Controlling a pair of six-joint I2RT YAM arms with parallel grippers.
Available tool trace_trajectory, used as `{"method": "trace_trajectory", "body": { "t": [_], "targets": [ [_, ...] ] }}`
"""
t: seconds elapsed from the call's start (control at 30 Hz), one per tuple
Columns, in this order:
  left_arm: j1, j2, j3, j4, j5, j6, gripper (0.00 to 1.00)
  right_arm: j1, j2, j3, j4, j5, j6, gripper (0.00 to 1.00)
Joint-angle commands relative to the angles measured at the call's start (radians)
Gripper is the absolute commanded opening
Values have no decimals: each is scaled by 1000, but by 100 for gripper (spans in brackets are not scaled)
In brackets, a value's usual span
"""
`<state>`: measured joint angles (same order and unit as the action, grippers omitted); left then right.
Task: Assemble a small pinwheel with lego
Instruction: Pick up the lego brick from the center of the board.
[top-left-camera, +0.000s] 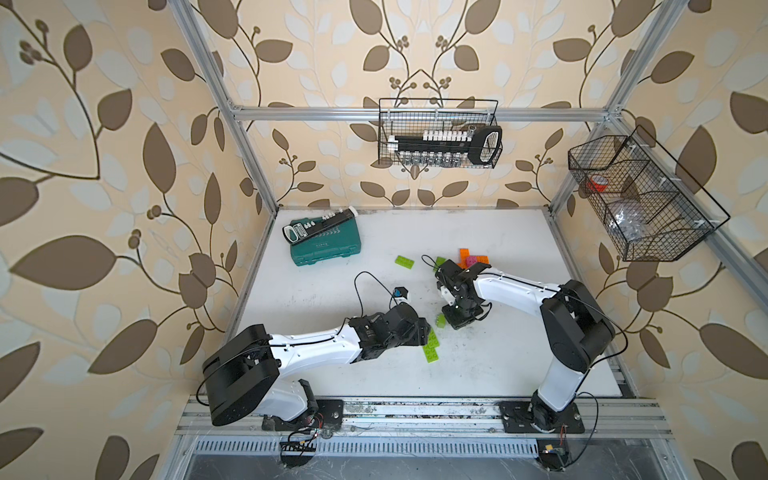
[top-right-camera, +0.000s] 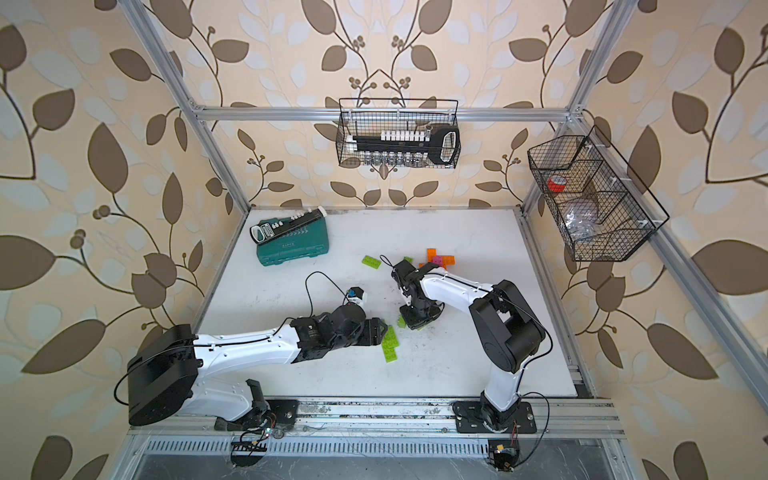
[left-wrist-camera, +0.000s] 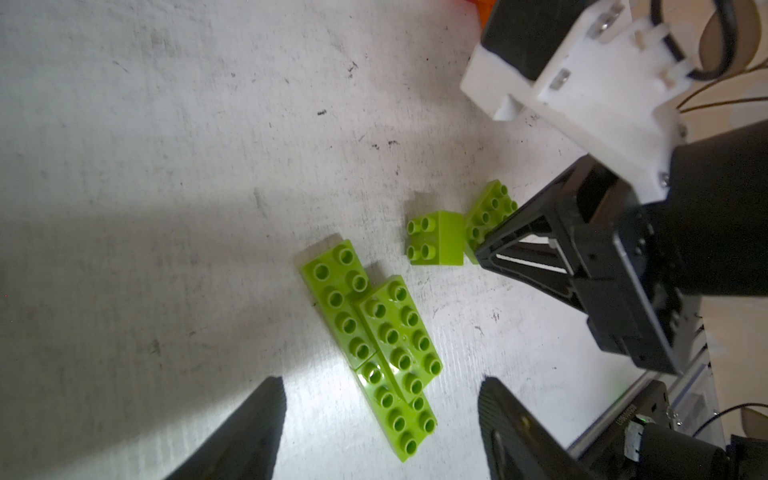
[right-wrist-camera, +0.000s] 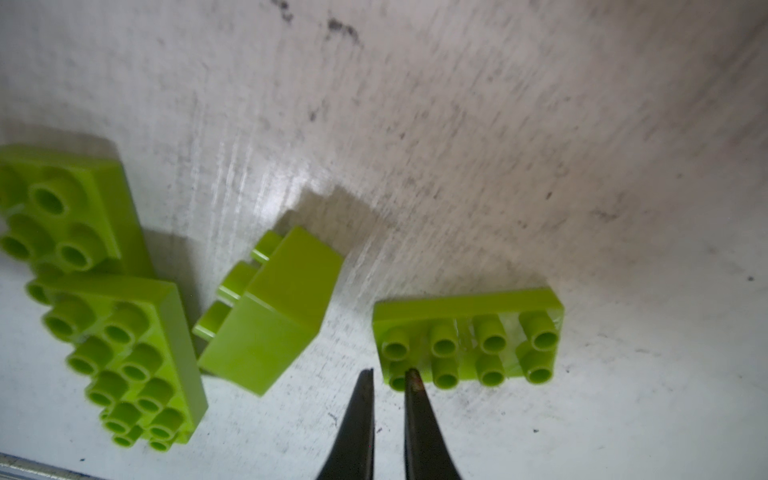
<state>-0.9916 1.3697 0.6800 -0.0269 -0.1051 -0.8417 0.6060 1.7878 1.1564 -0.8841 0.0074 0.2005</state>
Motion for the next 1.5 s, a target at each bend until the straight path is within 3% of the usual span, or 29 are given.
{"method": "trace_trajectory", "body": {
  "t": [0.0,0.23,1.0,1.47],
  "targets": [
    [-2,-8,28,-7,-8,6,75,-2,-10,6,-2,-6,-6,12],
    [-2,-14,29,-10,-11,9,75,-2,-46,6,8,-8,-7,12],
    [-2,-21,20,-17,-16,9,75,-2,46,7,-32,12,-3,12],
    [-2,-29,6,-19,-27,-3,75,37,64,-29,-19,101,50,6]
  ]
}}
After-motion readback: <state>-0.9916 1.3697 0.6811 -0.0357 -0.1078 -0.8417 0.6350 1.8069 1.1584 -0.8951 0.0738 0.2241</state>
